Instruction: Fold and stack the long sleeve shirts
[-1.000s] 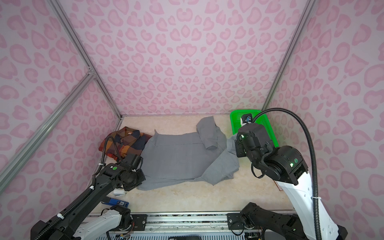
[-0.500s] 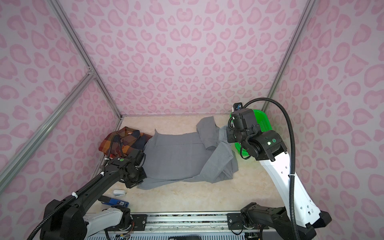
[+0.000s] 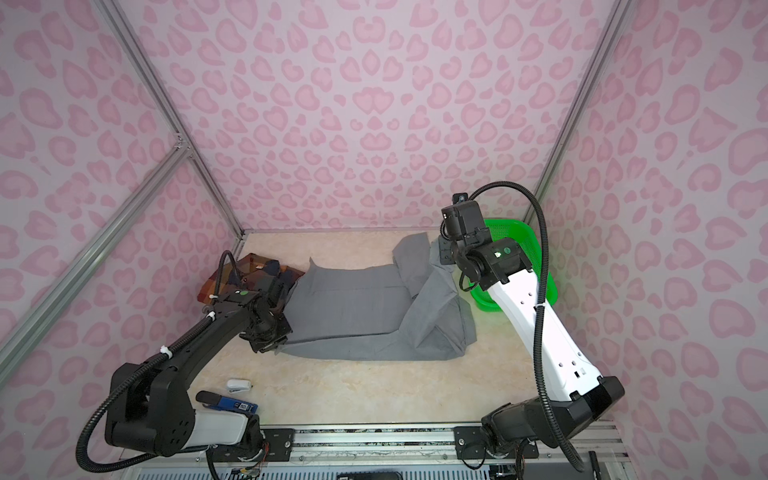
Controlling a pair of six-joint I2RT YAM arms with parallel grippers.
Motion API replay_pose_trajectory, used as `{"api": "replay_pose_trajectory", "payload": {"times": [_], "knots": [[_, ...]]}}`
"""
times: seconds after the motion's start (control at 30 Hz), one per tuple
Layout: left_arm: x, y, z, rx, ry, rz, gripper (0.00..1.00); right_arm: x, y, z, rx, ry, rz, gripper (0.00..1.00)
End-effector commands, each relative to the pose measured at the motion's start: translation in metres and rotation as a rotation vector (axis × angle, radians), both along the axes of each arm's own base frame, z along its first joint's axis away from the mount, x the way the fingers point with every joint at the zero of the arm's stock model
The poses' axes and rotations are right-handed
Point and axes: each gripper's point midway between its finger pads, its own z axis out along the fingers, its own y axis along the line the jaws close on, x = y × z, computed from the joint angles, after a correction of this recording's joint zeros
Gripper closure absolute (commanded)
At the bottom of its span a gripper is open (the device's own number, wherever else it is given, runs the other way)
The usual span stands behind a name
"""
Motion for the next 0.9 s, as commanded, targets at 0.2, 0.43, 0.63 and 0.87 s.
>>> {"api": "replay_pose_trajectory", "payload": {"times": [0.2,0.43,0.63,0.87], "knots": [[0.006,0.013,0.040,-0.002,-0.115,0.007,0.07,0.042,0.012,-0.038,-0.011,0.023,-0.047,1.00],[0.003,0.001,0.065,-0.088,-0.261,0.020,0.02,0.066,0.008,-0.062,0.003,0.044,-0.086,1.00],[0.011,-0.017,0.044,-0.142,-0.303,-0.033,0.02,0.076,0.014,-0.092,0.003,0.123,-0.065,1.00],[0.029,-0.035,0.031,-0.186,-0.336,-0.082,0.00,0.072,0.031,-0.091,0.090,0.146,-0.010,0.95]]}}
